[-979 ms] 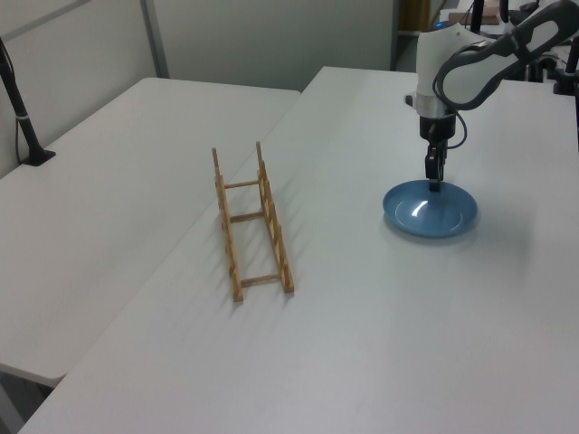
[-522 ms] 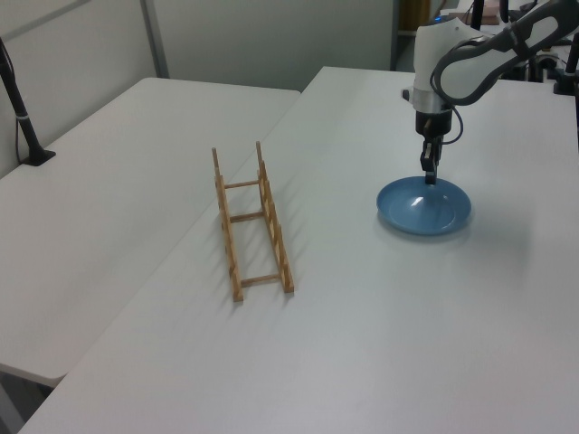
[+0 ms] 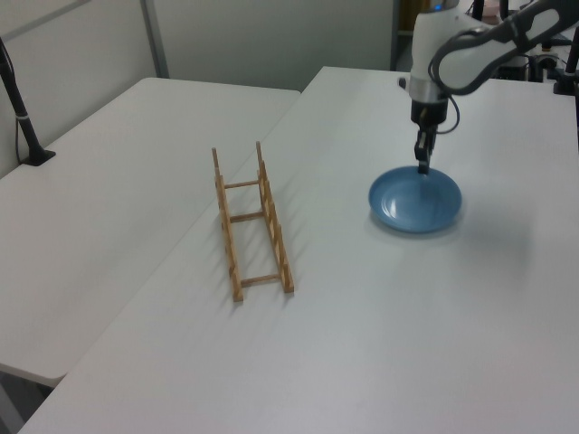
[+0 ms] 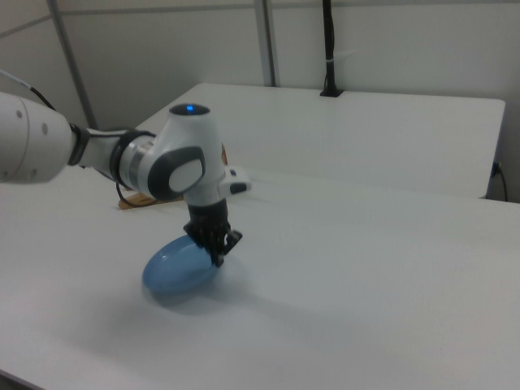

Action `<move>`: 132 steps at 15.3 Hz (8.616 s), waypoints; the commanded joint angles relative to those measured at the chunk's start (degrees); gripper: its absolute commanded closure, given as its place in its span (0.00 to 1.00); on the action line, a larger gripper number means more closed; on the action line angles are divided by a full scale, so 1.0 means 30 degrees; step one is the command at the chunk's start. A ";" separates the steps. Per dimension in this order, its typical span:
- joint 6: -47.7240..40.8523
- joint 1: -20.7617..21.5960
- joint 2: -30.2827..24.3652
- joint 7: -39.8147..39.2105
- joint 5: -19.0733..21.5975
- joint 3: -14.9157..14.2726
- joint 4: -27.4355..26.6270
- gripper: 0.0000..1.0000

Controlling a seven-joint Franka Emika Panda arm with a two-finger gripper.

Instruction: Place plate in plate rack

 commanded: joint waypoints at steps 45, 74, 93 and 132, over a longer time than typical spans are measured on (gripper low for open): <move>-0.2778 0.7703 0.5063 3.5001 -3.1524 0.6663 0.7792 1.00; -0.4738 0.7791 0.5736 3.8221 -3.1965 0.6516 0.8376 1.00; -0.5443 0.9488 0.9102 3.9073 -3.3808 0.5550 1.1657 1.00; -1.2682 0.2697 -0.5426 0.9904 -0.0559 0.1214 0.8966 0.00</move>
